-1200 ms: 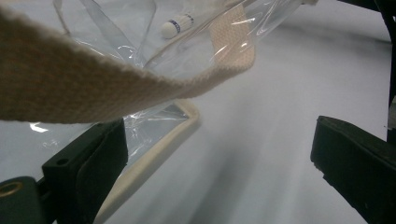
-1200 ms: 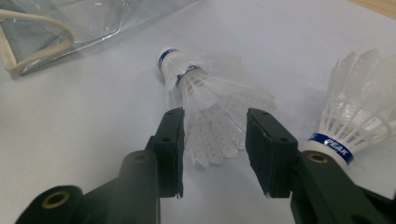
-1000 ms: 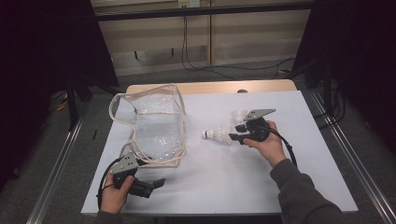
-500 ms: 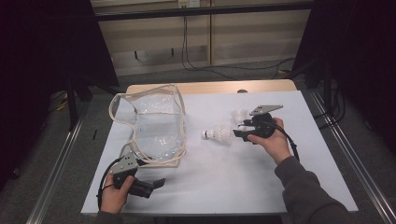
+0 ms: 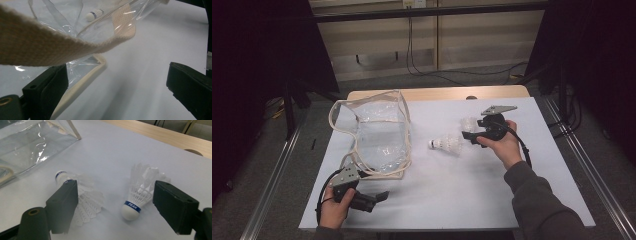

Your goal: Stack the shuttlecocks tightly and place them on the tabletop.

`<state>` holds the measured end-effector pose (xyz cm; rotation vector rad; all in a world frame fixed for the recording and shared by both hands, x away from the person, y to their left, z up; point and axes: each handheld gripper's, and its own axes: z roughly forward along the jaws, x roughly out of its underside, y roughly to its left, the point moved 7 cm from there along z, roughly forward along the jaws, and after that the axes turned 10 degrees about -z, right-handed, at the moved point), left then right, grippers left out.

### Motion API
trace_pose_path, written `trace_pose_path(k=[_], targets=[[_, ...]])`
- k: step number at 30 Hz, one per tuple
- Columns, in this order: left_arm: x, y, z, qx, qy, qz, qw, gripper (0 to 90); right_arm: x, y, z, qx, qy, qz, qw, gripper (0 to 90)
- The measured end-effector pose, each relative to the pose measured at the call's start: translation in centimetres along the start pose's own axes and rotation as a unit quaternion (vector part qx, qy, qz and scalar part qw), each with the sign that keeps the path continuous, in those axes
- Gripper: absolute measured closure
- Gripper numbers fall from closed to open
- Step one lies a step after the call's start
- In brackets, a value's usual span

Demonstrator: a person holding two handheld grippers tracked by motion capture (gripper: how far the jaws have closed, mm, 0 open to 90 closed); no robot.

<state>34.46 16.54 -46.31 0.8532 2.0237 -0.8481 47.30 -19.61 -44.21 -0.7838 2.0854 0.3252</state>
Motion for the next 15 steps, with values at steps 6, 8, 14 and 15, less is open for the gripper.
trace_pose_path(k=[6,8,14,15], targets=[[0.0,0.0,0.0,0.0,-0.001,0.0,1.0,3.9,-0.4,-0.6,0.3,0.011,-0.01,0.012,0.9998,15.7],[0.0,0.0,0.0,0.0,0.0,-0.001,1.0,3.9,-0.5,-0.8,0.4,0.012,-0.011,0.014,0.9998,15.0],[0.0,0.0,0.0,0.001,0.0,-0.001,1.0,3.9,-0.6,-1.2,0.7,0.017,-0.014,0.019,0.9996,14.1],[0.0,0.0,0.0,0.001,0.0,0.0,1.0,3.9,-0.5,-1.3,0.8,0.018,-0.014,0.021,0.9995,13.7]])
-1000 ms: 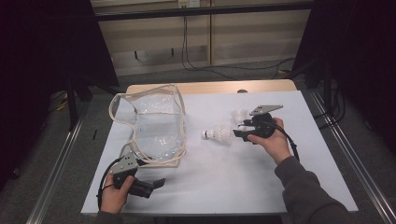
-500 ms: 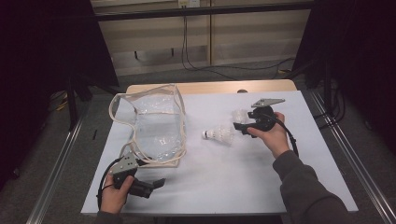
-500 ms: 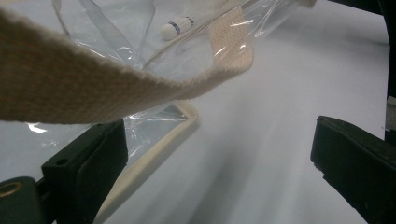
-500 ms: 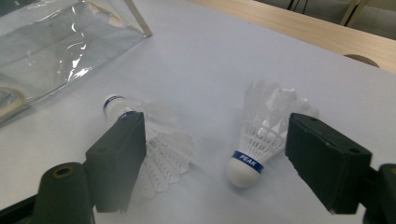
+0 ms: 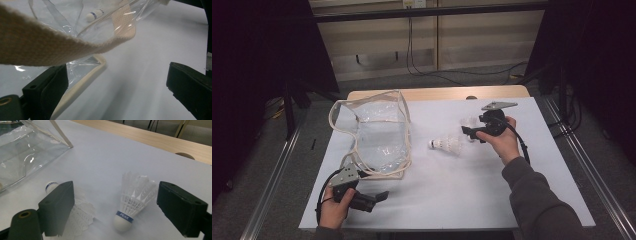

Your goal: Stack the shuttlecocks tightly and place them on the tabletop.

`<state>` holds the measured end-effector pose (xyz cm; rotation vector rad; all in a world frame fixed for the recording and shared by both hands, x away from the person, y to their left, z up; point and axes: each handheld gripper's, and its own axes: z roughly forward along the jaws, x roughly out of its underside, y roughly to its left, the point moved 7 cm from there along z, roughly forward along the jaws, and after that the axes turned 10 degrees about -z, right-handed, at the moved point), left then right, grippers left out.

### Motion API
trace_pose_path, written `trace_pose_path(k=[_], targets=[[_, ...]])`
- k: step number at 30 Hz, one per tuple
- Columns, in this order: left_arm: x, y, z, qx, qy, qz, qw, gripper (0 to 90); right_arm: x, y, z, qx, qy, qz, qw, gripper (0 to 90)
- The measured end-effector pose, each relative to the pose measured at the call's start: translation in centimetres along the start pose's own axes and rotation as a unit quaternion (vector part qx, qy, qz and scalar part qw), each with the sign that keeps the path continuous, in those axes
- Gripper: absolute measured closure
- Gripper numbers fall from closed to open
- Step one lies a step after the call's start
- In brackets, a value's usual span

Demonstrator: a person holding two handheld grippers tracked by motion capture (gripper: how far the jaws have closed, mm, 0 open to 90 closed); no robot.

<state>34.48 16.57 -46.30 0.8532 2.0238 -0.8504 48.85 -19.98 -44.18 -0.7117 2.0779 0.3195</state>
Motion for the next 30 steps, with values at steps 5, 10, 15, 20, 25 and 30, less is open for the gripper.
trace_pose_path(k=[5,10,15,20,25,30], targets=[[0.0,0.0,0.0,0.0,0.0,0.0,1.0,3.9,0.0,-0.3,0.3,0.001,-0.003,0.009,1.0,11.6],[0.0,0.0,0.0,-0.001,0.002,0.001,1.0,3.9,-0.2,-0.5,0.5,0.007,0.001,0.008,0.9999,9.6],[0.1,0.0,0.0,-0.002,0.003,0.001,1.0,3.9,-0.7,-0.5,0.7,0.01,-0.001,0.0,0.9999,10.1],[0.0,0.0,0.0,-0.001,0.002,0.001,1.0,3.9,-0.9,-0.5,1.0,0.01,0.001,0.0,1.0,9.3],[0.1,0.0,0.0,-0.001,0.002,0.0,1.0,3.9,-1.0,-0.8,1.3,0.015,0.004,0.003,0.9999,8.2],[0.1,0.1,0.0,-0.001,0.003,0.001,1.0,3.9,-0.8,-1.4,1.5,0.023,0.01,0.007,0.9997,8.4]])
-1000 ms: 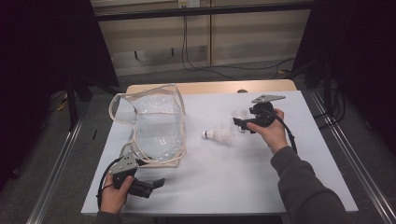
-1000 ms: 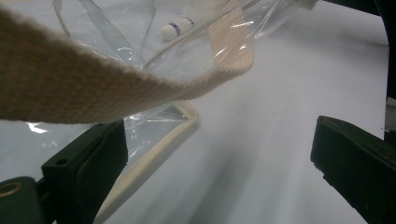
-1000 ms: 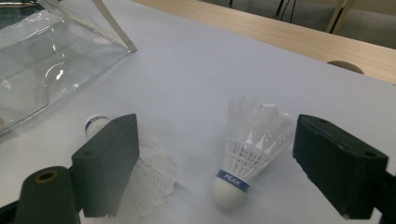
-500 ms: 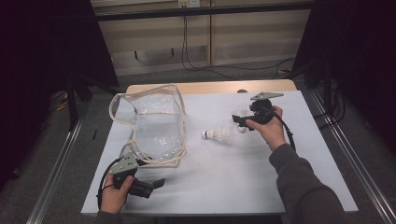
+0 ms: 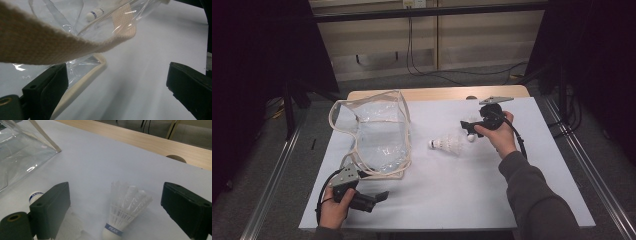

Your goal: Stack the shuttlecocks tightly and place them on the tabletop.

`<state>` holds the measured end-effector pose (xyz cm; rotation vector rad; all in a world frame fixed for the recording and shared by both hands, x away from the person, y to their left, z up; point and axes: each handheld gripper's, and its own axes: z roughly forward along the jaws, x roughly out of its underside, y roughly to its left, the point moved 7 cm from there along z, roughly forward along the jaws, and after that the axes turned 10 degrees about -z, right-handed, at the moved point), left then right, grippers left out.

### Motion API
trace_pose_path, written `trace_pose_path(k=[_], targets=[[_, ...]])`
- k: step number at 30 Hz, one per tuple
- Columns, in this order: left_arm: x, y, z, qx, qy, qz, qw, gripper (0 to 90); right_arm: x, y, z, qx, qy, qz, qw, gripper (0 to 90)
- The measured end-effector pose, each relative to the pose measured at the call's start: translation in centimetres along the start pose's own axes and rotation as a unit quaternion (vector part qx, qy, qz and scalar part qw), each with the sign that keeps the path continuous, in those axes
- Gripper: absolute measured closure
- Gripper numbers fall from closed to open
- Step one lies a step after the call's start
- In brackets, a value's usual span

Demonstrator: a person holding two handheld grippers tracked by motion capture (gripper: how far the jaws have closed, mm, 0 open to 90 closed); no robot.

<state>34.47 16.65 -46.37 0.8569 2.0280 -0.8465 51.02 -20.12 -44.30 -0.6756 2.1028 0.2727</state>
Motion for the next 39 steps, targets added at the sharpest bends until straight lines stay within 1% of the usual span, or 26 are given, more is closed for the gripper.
trace_pose_path(k=[6,10,18,27,30,34,39], targets=[[0.0,0.0,0.0,0.0,-0.002,-0.002,1.0,3.9,0.2,-0.5,0.4,0.002,0.002,0.004,1.0,8.8],[0.0,0.0,0.1,-0.001,-0.001,-0.003,1.0,3.9,0.4,-0.7,0.7,0.004,0.009,0.006,0.9999,8.8],[0.1,0.1,0.0,-0.001,-0.001,-0.003,1.0,3.8,0.6,-1.0,1.2,0.009,0.016,0.005,0.9998,8.7],[0.1,0.1,0.0,-0.002,-0.001,-0.004,1.0,3.8,0.2,-1.2,1.6,0.011,0.017,0.002,0.9998,9.0],[0.1,0.1,0.0,-0.003,-0.001,-0.004,1.0,3.9,0.1,-1.1,1.9,0.007,0.012,0.006,0.9999,9.2],[0.1,0.1,-0.1,-0.003,0.001,-0.002,1.0,3.8,0.1,-1.0,2.2,0.007,0.014,0.006,0.9999,9.7],[0.1,0.1,0.0,-0.002,0.0,-0.004,1.0,3.8,0.3,-1.3,2.4,0.01,0.016,0.006,0.9998,10.7]])
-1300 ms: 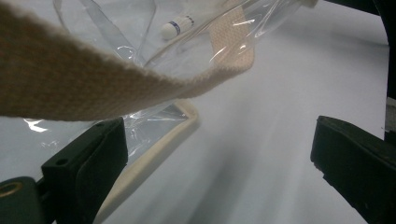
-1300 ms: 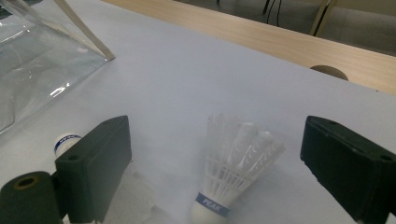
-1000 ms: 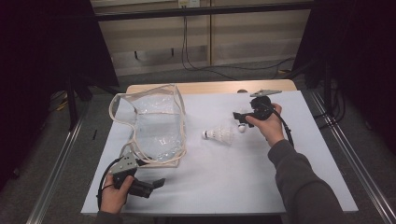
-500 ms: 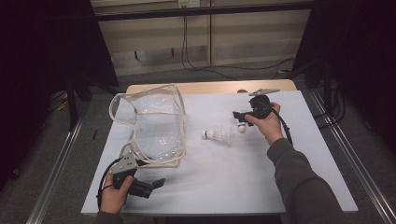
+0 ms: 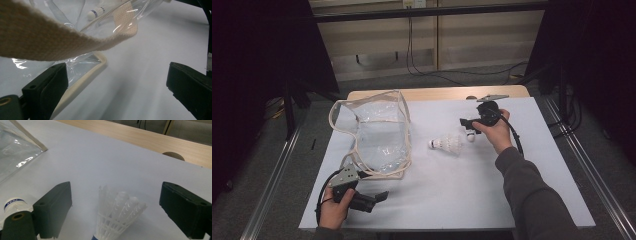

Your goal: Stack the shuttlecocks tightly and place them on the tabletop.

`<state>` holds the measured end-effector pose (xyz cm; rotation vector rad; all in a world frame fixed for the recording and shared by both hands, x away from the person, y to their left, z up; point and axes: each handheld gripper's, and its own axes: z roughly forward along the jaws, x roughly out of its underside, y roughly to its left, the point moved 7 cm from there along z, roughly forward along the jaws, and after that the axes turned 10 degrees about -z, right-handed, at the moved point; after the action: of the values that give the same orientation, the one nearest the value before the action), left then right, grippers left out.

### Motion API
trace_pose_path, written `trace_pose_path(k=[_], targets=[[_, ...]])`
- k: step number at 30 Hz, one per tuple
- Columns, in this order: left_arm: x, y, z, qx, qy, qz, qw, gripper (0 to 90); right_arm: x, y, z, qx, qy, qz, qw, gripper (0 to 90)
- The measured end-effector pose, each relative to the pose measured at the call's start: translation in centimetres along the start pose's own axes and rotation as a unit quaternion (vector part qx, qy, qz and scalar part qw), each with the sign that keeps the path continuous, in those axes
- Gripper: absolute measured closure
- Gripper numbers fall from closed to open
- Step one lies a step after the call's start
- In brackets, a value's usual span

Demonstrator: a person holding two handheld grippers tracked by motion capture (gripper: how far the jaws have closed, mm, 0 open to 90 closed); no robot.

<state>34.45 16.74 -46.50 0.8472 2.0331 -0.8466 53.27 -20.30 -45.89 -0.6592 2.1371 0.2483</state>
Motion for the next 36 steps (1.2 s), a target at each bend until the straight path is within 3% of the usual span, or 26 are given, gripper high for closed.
trace_pose_path(k=[15,23,36], targets=[[0.0,0.1,0.1,0.0,-0.001,-0.003,1.0,3.8,0.2,-0.4,0.8,0.003,0.005,-0.009,0.9999,17.2],[0.0,0.1,0.1,0.001,0.0,-0.003,1.0,3.8,-0.3,-0.3,1.3,-0.002,0.013,-0.033,0.9994,25.1],[0.0,0.2,0.1,0.0,0.0,-0.003,1.0,3.8,0.4,-0.1,2.2,-0.015,0.035,-0.051,0.998,30.0]])
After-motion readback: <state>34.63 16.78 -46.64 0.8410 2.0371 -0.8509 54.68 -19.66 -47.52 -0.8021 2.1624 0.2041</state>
